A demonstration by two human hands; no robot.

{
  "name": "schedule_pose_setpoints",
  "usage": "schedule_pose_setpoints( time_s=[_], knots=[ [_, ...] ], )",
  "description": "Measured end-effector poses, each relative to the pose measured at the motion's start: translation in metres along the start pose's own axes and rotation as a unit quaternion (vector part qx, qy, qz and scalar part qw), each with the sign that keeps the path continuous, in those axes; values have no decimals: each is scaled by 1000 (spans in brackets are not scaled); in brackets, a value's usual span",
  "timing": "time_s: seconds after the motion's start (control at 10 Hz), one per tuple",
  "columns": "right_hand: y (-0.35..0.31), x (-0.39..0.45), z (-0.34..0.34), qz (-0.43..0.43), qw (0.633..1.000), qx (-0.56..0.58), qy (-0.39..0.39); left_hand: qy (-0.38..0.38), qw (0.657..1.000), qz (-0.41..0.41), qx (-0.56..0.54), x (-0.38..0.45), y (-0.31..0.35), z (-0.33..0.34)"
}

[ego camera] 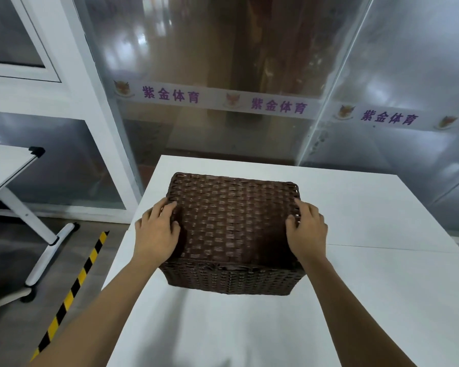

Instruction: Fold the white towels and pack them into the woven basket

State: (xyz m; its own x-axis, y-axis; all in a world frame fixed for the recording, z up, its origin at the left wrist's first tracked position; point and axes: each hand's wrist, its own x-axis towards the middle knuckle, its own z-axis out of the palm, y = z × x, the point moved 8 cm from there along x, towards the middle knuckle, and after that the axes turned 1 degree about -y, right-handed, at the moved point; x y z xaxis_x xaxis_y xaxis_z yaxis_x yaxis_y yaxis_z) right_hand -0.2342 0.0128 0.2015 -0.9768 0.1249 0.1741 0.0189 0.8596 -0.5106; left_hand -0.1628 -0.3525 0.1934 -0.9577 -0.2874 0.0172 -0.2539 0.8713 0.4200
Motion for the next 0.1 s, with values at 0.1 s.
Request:
schedule_pose_setpoints(
  time_s=[0.1],
  knots=[
    [-29, -11, -11, -71, 997, -11, -5, 27, 997, 68, 28, -13, 33, -16]
  ],
)
